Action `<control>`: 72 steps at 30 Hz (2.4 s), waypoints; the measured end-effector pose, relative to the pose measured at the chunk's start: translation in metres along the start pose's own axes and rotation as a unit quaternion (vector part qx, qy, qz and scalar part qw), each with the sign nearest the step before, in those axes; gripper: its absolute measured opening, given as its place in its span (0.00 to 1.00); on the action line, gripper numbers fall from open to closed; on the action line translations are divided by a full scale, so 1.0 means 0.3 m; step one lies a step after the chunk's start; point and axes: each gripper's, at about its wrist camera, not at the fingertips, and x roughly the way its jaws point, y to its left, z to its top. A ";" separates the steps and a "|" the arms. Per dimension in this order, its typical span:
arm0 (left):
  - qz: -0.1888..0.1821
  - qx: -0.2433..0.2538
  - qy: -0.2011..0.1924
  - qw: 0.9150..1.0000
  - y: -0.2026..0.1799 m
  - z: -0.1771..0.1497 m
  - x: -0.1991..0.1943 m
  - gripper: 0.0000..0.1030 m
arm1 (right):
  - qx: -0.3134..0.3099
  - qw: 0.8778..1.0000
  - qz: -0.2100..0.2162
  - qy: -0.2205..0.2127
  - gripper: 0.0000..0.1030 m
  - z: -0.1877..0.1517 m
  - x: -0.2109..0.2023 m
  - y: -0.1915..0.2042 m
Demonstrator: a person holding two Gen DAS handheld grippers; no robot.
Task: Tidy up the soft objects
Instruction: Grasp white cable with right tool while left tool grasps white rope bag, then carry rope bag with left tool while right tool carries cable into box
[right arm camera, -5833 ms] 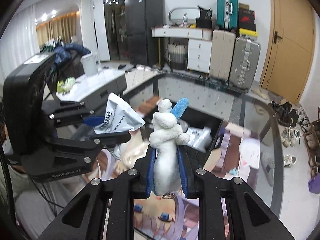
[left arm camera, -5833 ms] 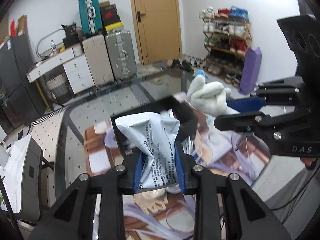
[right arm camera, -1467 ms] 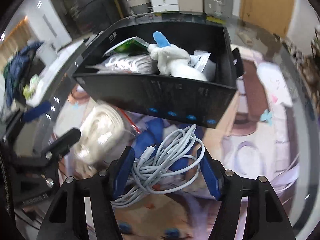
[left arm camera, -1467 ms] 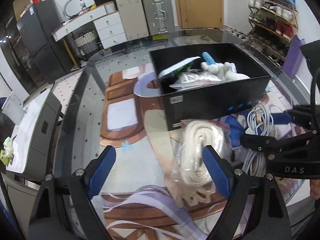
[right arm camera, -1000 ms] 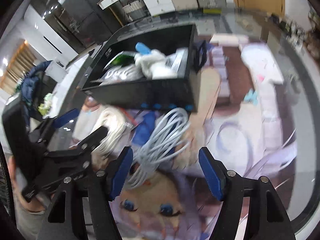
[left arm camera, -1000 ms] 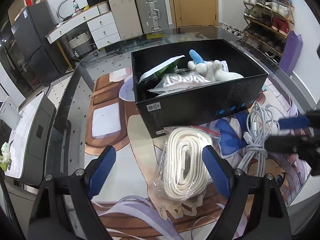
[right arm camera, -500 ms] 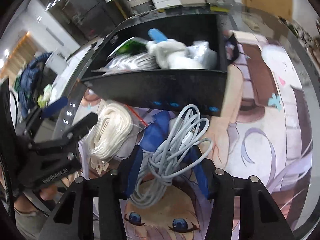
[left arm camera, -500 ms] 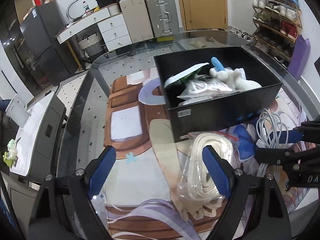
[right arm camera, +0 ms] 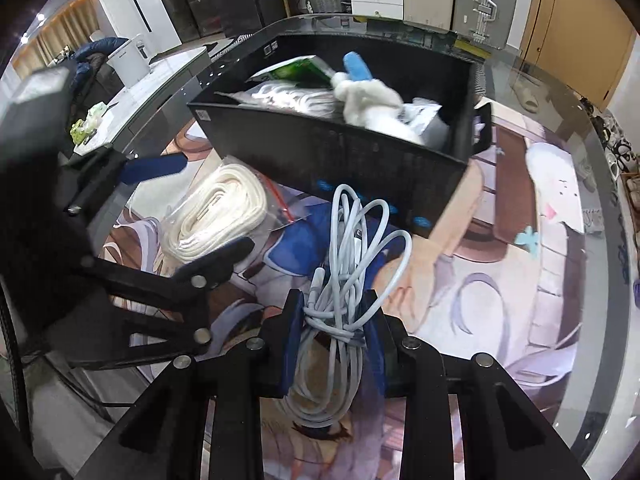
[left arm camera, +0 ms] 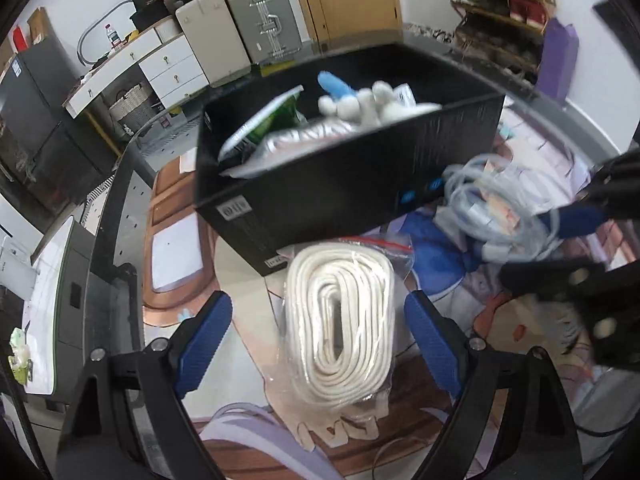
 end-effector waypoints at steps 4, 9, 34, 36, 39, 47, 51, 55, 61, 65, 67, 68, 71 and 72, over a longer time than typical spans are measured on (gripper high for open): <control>-0.033 0.001 0.002 0.999 0.005 0.000 -0.006 0.49 | -0.005 1.000 0.002 -0.002 0.29 -0.010 -0.002 0.005; -0.051 0.009 0.014 0.999 -0.007 -0.002 -0.028 0.38 | -0.014 1.000 0.010 -0.001 0.29 -0.028 -0.010 -0.003; -0.069 0.017 -0.063 0.995 0.046 0.031 -0.293 0.33 | -0.028 0.997 0.025 -0.074 0.29 -0.046 -0.247 0.031; -0.066 0.016 -0.072 0.995 0.058 0.041 -0.313 0.33 | -0.030 0.996 0.022 -0.084 0.29 -0.040 -0.267 0.033; -0.066 0.011 -0.084 0.994 0.070 0.059 -0.335 0.33 | -0.034 0.994 0.013 -0.102 0.29 -0.026 -0.314 0.042; -0.070 -0.016 -0.113 0.991 0.125 0.140 -0.365 0.33 | -0.061 0.986 -0.028 -0.151 0.29 0.047 -0.418 0.085; -0.062 -0.028 -0.130 0.989 0.154 0.179 -0.367 0.33 | -0.069 0.981 -0.062 -0.170 0.29 0.090 -0.437 0.091; -0.061 -0.047 -0.133 0.988 0.185 0.212 -0.344 0.33 | -0.058 0.980 -0.069 -0.175 0.29 0.137 -0.431 0.072; -0.060 -0.070 -0.131 0.987 0.207 0.260 -0.288 0.33 | -0.041 0.978 -0.070 -0.190 0.29 0.208 -0.395 0.027; -0.060 -0.087 -0.131 0.986 0.218 0.285 -0.258 0.33 | -0.021 0.978 -0.069 -0.194 0.29 0.249 -0.364 -0.006; -0.065 -0.094 -0.131 0.985 0.222 0.294 -0.236 0.33 | -0.013 0.979 -0.066 -0.195 0.29 0.264 -0.339 -0.022; -0.070 -0.098 -0.129 0.984 0.224 0.295 -0.226 0.33 | -0.011 0.979 -0.063 -0.196 0.29 0.267 -0.329 -0.027; -0.076 -0.111 -0.120 0.984 0.227 0.305 -0.183 0.33 | -0.006 0.980 -0.051 -0.193 0.29 0.283 -0.291 -0.046; -0.073 -0.111 -0.118 0.984 0.224 0.305 -0.166 0.33 | -0.007 0.980 -0.050 -0.192 0.29 0.287 -0.278 -0.049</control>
